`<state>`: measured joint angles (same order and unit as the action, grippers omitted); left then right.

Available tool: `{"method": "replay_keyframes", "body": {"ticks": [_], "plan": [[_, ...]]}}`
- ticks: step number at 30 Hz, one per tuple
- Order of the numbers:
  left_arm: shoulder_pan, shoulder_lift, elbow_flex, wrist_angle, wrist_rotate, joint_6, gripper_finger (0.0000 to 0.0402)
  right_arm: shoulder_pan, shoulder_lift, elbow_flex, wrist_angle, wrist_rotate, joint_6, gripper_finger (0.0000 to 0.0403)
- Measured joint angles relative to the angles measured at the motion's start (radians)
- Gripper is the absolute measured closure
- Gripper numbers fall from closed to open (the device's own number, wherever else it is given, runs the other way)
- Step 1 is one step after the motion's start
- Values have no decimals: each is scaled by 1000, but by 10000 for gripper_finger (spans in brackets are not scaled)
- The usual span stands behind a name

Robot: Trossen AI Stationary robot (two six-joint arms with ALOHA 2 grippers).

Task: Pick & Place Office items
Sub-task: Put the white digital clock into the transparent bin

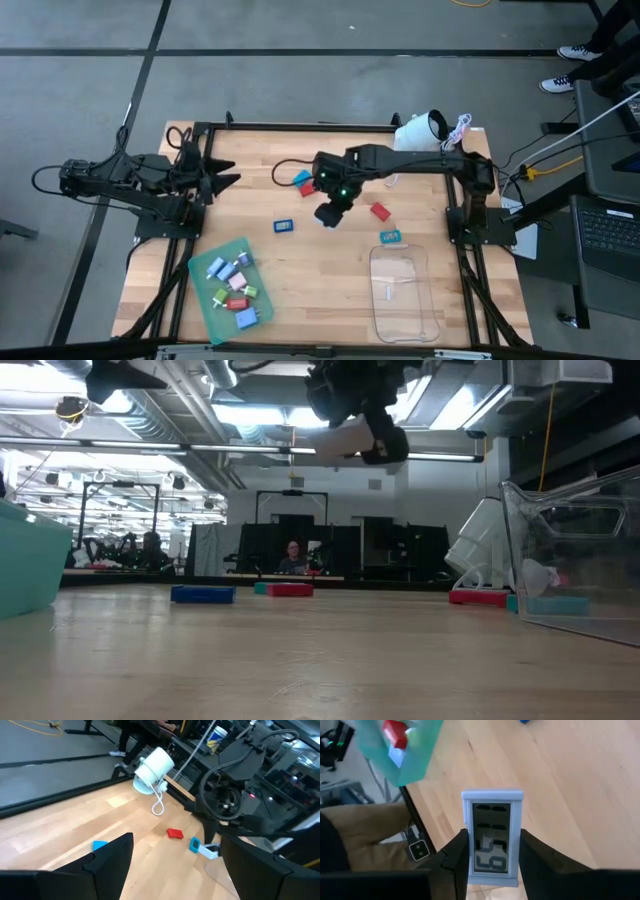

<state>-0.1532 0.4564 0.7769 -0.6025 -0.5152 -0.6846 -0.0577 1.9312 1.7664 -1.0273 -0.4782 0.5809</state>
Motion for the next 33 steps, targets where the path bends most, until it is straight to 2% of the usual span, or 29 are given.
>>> {"method": "replay_keyframes", "body": {"ticks": [5,8,13,17,21,25,28,33], "plan": [[0,0,0,0,52,1,107,50,0,-6,-31,45,94,272],[0,0,0,0,75,21,107,92,0,-10,-113,46,149,272],[0,0,0,0,105,62,107,203,0,-11,-253,44,229,272],[0,0,0,0,134,62,107,291,-23,-11,-290,41,350,272],[0,0,0,0,154,78,107,359,-58,-11,-294,61,507,272],[0,0,0,0,160,78,107,433,-78,-13,-337,132,651,272],[0,0,0,0,169,74,107,498,-89,-59,-336,164,788,272],[0,0,0,2,170,72,107,608,-152,-238,-141,254,1148,272]]}}
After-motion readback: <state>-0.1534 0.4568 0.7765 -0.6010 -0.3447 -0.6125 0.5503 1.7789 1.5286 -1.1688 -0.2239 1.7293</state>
